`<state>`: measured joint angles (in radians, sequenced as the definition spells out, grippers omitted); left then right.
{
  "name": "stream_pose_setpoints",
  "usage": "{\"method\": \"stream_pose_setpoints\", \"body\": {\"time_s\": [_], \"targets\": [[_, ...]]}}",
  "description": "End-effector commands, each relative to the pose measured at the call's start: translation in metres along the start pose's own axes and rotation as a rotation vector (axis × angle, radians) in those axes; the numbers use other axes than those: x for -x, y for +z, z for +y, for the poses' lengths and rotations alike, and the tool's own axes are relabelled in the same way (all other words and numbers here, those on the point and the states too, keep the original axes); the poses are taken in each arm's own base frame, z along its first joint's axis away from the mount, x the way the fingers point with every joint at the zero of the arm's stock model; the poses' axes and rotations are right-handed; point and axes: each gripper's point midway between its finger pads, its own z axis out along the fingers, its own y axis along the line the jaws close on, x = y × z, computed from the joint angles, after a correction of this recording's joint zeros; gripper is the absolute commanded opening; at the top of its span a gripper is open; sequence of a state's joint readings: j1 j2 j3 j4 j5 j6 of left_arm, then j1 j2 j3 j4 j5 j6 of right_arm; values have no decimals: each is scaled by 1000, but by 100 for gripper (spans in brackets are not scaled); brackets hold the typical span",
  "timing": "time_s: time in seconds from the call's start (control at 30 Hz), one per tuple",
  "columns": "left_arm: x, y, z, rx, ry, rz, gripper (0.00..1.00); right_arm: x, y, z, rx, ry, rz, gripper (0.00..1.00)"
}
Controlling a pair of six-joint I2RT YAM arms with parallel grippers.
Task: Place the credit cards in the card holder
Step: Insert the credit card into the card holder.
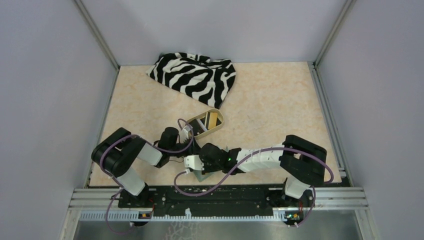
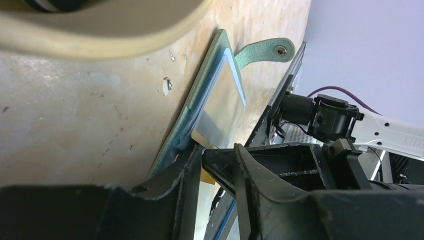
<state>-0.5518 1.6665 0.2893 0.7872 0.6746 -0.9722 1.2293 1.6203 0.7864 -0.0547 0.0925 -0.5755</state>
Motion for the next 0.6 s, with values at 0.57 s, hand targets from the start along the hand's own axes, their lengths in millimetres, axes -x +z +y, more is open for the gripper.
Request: {"method": "stream_pose_setpoints", "body": {"time_s": [0.57], "targets": [[22, -62, -21, 161, 231, -244, 53, 22, -64, -32, 266, 302, -237, 7]]}}
